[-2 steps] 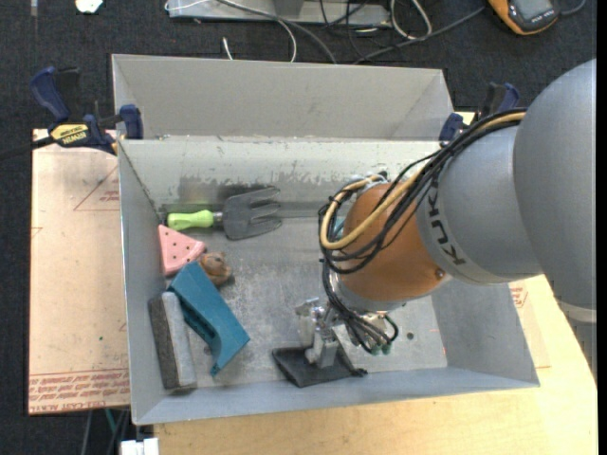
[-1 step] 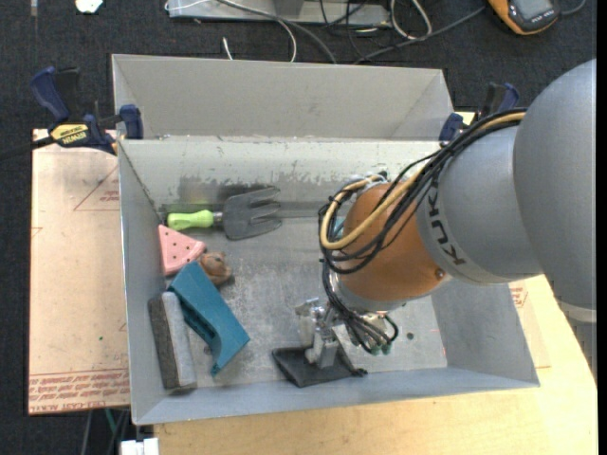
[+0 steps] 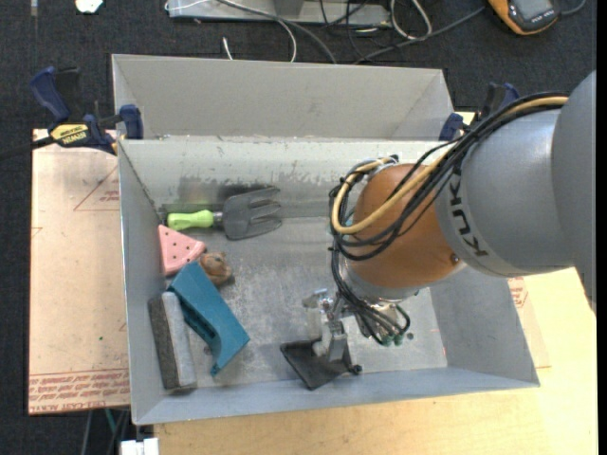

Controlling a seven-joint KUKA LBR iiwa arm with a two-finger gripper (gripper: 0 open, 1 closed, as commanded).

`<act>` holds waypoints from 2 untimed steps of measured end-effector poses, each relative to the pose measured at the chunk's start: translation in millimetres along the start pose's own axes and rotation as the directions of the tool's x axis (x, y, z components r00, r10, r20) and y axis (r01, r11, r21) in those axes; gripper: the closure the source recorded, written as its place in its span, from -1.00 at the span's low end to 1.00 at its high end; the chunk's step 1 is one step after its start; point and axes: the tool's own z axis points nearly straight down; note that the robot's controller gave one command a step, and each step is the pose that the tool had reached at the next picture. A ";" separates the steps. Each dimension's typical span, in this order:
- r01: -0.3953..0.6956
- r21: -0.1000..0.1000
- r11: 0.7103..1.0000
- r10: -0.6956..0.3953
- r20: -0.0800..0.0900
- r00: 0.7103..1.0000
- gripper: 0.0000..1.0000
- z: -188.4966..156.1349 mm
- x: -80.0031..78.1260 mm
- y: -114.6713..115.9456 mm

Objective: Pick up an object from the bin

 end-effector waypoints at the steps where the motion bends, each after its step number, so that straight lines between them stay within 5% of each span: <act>1: 0.001 0.000 1.000 -0.001 -0.002 1.000 1.00 -46.1 0.5 0.6; 2: 0.001 0.000 1.000 -0.001 0.000 1.000 1.00 -94.6 0.2 1.0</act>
Offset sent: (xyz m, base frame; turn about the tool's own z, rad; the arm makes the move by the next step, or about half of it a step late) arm 0.0003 0.0001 0.1073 -0.0005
